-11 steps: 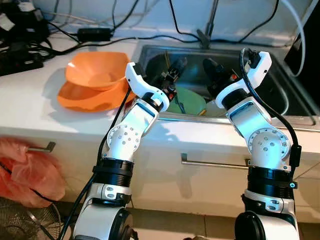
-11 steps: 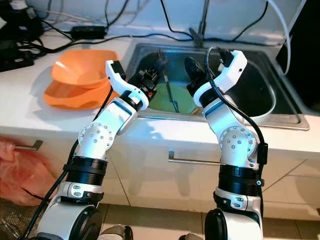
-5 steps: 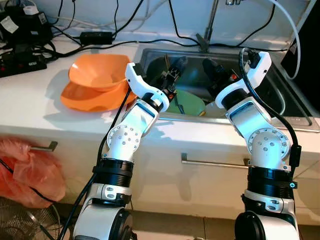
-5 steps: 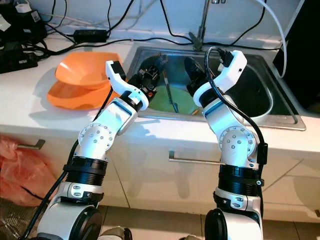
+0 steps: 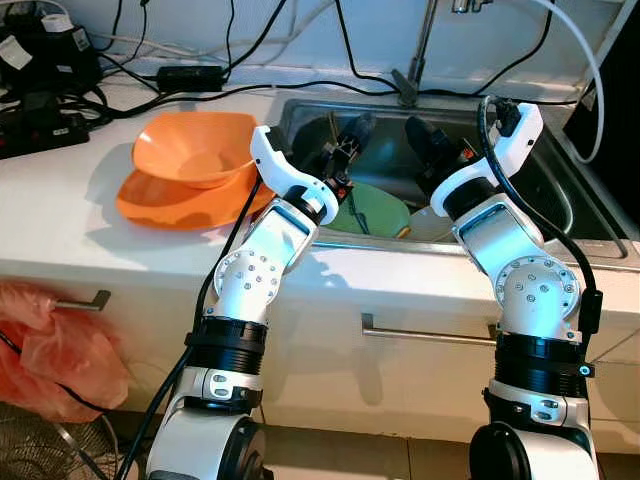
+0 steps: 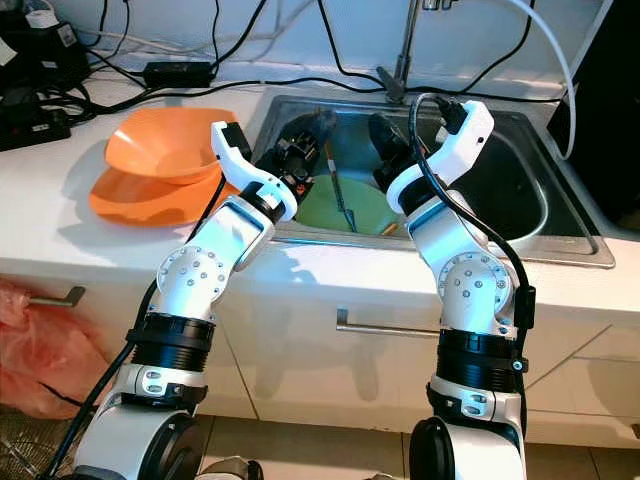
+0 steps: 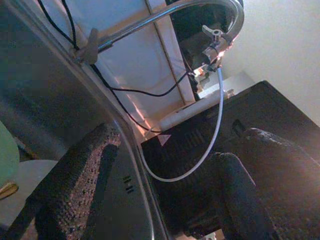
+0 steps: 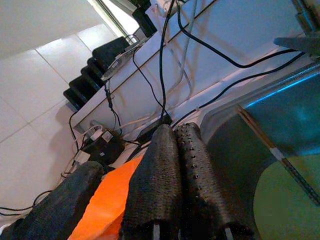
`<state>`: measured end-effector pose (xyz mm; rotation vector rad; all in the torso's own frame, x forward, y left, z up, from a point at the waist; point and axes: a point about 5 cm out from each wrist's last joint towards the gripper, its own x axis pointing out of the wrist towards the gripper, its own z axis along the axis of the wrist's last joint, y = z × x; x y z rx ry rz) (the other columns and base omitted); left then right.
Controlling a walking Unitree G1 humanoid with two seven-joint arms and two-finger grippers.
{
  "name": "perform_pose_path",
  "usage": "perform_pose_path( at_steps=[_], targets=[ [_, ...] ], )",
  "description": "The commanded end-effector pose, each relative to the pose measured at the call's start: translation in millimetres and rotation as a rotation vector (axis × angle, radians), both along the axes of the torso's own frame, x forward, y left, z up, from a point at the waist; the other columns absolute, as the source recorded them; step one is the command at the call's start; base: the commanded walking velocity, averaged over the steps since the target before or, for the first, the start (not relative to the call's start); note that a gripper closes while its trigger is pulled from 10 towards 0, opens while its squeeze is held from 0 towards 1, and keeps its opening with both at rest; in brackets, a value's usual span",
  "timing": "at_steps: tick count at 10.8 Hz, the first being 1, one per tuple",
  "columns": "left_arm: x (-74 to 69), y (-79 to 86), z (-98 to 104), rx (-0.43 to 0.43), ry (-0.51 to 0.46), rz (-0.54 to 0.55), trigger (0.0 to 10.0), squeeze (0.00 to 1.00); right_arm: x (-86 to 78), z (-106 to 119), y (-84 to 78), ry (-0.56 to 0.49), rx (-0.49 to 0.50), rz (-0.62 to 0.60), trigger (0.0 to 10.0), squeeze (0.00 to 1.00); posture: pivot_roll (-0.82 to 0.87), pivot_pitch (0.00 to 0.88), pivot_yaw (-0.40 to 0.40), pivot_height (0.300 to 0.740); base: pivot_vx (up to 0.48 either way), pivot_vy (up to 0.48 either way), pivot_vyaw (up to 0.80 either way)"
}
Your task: Kitchen organization
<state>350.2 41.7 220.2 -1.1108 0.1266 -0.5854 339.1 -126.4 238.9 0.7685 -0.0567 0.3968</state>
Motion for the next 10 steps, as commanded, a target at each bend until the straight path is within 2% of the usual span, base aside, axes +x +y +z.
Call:
perform_pose_path(
  at_steps=[1, 5, 6, 7, 10],
  targets=[
    [-13.0, -30.2, -9.7, -0.117, 0.075, -0.069, 10.0, 1.0, -0.8, 4.7, 1.4, -0.009, 0.026, 0.002, 0.0, 0.0, -0.06, 0.119, 0.066, 0.74, 0.0, 0.0, 0.0],
    [-13.0, -30.2, -9.7, -0.117, 0.075, -0.069, 10.0, 1.0, -0.8, 4.7, 1.4, -0.009, 0.026, 0.002, 0.0, 0.0, -0.06, 0.119, 0.066, 0.74, 0.0, 0.0, 0.0],
    [-6.2, -4.4, -10.6, 0.233, -0.063, 0.095, 10.0, 0.0, 1.9, -11.9, -11.9, -0.046, -0.185, -0.077, 10.0, 1.0, -0.02, 0.0, 0.0, 0.74, 0.0, 0.0, 0.0],
    [-1.0, 31.9, -9.1, 0.692, -0.256, 0.328, 10.0, 0.0, 2.9, -34.1, -31.7, -0.1, -0.469, -0.148, 10.0, 1.0, -0.02, 0.0, 0.0, 0.74, 0.0, 0.0, 0.0],
    [-3.1, 31.4, -9.2, 0.71, -0.277, 0.352, 10.0, 0.0, 4.7, -35.4, -31.9, -0.126, -0.482, -0.154, 10.0, 1.0, -0.02, 0.0, 0.0, 0.74, 0.0, 0.0, 0.0]
  ],
)
